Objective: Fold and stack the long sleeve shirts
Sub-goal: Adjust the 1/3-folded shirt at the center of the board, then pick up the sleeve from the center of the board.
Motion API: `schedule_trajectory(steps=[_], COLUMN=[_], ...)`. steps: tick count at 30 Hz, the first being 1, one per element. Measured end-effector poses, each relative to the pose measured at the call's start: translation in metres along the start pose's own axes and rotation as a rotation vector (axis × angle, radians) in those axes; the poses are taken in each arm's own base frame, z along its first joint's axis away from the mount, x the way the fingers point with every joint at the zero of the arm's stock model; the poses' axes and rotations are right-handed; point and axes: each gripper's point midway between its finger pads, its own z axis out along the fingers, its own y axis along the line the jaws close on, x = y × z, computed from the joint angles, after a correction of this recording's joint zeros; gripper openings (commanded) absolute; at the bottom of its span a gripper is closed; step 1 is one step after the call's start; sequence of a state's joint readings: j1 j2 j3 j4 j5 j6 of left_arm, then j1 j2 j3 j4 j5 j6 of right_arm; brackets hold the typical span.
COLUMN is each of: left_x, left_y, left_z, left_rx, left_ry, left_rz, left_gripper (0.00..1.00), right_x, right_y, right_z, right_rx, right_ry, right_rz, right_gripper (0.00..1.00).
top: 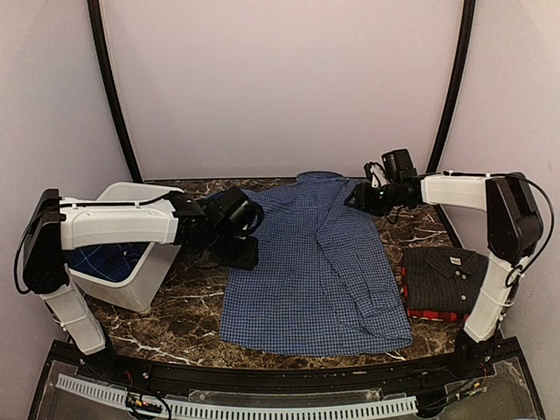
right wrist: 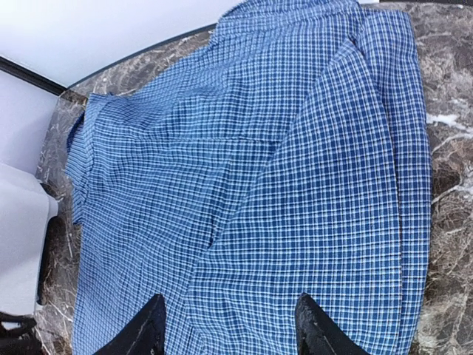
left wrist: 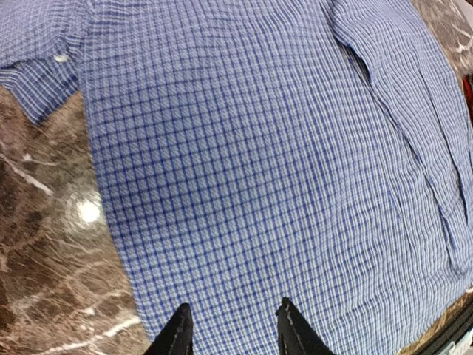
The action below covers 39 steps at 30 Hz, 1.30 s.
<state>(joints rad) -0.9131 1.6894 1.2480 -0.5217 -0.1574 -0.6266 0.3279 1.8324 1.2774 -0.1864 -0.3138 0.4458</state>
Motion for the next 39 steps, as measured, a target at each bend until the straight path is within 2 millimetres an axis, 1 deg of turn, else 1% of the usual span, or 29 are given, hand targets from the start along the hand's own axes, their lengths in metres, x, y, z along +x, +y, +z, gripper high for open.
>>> schedule_trajectory(steps=[4,6,8,11,14,17,21,29,35,39], left_x=[-0.046,-0.065,-0.080,-0.092,-0.094,-0.095,-0.100,-0.108,-0.099,-0.101], left_y=[0.036,0.054,0.074,0.103,0.128,0.148,0.161,0.166,0.169,0.170], left_z=[-0.001,0.002,0.009,0.026,0.048,0.067,0.082,0.102,0.118,0.119], left_rx=[-0.070,-0.108,-0.154,-0.209,-0.249,-0.276,-0.288,-0.271,-0.278,-0.285], left_ry=[-0.072,-0.099,-0.115,-0.108,-0.081,-0.058,-0.049,-0.052,-0.020,-0.031], left_rz=[-0.071,-0.100,-0.129,-0.171,-0.211,-0.243,-0.269,-0.293,-0.303,-0.319], left_gripper=[0.40,0.40,0.40,0.40,0.40,0.40,0.40,0.39,0.39,0.34], right_x=[-0.012,-0.017,-0.021,-0.025,-0.027,-0.027,-0.027,-0.017,-0.010,-0.007], right_y=[0.020,0.028,0.035,0.045,0.052,0.056,0.059,0.056,0.052,0.050], right_z=[-0.020,-0.029,-0.036,-0.046,-0.053,-0.059,-0.064,-0.064,-0.061,-0.060], right_rx=[-0.035,-0.052,-0.066,-0.087,-0.104,-0.113,-0.118,-0.117,-0.110,-0.108], right_ry=[-0.049,-0.077,-0.094,-0.115,-0.126,-0.134,-0.139,-0.121,-0.104,-0.099], right_rz=[-0.027,-0.042,-0.053,-0.066,-0.075,-0.081,-0.085,-0.084,-0.077,-0.075], right_gripper=[0.61,0.61,0.62,0.62,0.62,0.62,0.62,0.62,0.62,0.62])
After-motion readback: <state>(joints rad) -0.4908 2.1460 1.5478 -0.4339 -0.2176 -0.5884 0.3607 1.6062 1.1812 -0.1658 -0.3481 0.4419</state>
